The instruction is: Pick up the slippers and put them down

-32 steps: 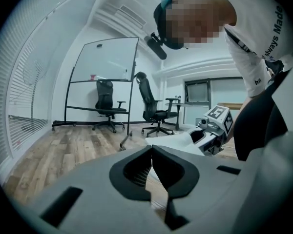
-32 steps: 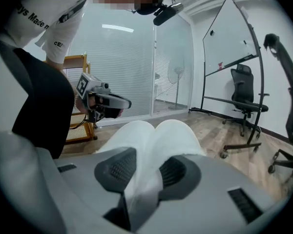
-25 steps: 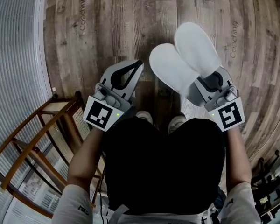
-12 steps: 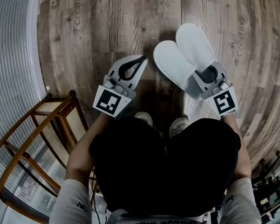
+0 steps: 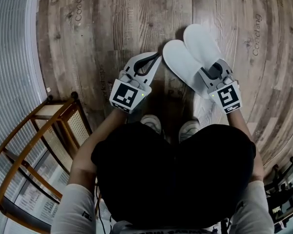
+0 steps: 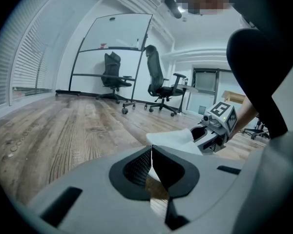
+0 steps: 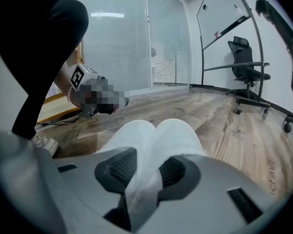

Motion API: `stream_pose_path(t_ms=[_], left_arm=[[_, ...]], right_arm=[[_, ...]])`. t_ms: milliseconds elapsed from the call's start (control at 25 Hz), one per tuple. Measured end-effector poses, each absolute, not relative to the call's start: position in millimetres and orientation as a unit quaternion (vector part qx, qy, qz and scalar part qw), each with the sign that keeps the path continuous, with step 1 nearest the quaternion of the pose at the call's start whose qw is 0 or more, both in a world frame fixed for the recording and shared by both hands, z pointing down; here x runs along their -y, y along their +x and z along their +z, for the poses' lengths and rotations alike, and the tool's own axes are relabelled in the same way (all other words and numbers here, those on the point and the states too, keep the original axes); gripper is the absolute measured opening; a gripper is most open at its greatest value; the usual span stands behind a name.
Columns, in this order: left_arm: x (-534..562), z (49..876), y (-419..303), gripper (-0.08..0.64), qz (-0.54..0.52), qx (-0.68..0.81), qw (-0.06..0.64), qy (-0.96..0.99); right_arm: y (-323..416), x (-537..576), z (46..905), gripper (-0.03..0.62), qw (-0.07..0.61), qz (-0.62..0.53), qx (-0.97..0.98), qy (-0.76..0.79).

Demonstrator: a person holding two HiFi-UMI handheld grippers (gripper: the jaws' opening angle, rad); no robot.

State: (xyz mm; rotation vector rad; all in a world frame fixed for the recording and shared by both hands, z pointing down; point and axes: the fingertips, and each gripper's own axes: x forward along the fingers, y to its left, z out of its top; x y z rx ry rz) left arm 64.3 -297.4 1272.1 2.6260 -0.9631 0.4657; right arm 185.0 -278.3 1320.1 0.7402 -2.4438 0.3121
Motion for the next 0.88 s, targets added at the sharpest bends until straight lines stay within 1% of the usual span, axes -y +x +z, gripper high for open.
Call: stream_pose_path(t_ms=[280, 640, 880], left_arm=[[295.8, 1298.2, 70.3, 0.014, 0.182, 0.328, 0.165, 0.912], [296.8, 1298.9, 71.5, 0.014, 0.189, 0.317, 0.162, 0.915], [295.5, 1303.1, 72.7, 0.014, 0.195, 0.313, 0.167, 0.914]], right_arm=[[181.3, 274.9, 1342.1, 0.117, 0.291, 0.137, 0.907, 0.27], [181.2, 271.4, 1361.0, 0.121, 0.309, 0.154, 0.9, 0.266], [183.7, 268.3, 1370.6, 0.147, 0.312, 0.174, 0.895, 0.266]])
